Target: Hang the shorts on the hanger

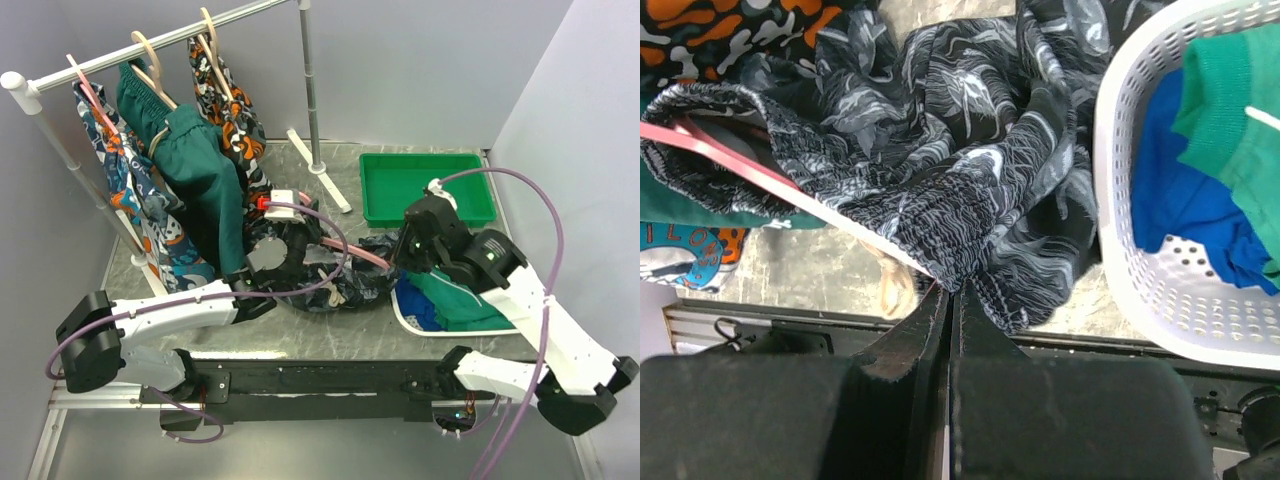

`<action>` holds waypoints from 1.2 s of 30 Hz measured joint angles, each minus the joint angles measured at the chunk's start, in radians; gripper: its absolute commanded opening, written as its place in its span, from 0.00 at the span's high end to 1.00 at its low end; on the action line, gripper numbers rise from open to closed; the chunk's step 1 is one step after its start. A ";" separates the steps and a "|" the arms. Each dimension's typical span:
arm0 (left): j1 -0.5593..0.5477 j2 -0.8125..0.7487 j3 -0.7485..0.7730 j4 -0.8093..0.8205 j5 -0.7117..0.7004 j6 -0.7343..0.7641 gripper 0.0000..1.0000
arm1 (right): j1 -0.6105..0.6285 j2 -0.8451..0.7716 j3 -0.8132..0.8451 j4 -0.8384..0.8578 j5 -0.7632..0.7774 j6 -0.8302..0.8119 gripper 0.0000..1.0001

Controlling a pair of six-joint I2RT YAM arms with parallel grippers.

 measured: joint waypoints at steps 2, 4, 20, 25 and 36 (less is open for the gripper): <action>-0.010 0.002 0.012 -0.017 -0.002 0.006 0.99 | 0.000 0.027 0.009 0.005 -0.008 0.001 1.00; -0.024 0.002 0.027 -0.028 -0.002 0.019 0.99 | 0.000 0.054 0.020 0.016 -0.014 0.002 1.00; -0.064 -0.012 0.199 -0.178 -0.048 0.011 0.99 | 0.007 0.232 0.319 0.058 0.061 0.005 1.00; -0.066 -0.001 0.301 -0.198 -0.059 -0.029 0.99 | 0.010 0.236 0.486 0.047 0.137 -0.021 1.00; -0.074 0.103 0.503 -0.261 -0.017 -0.043 0.99 | 0.011 0.200 0.541 0.024 0.214 -0.068 1.00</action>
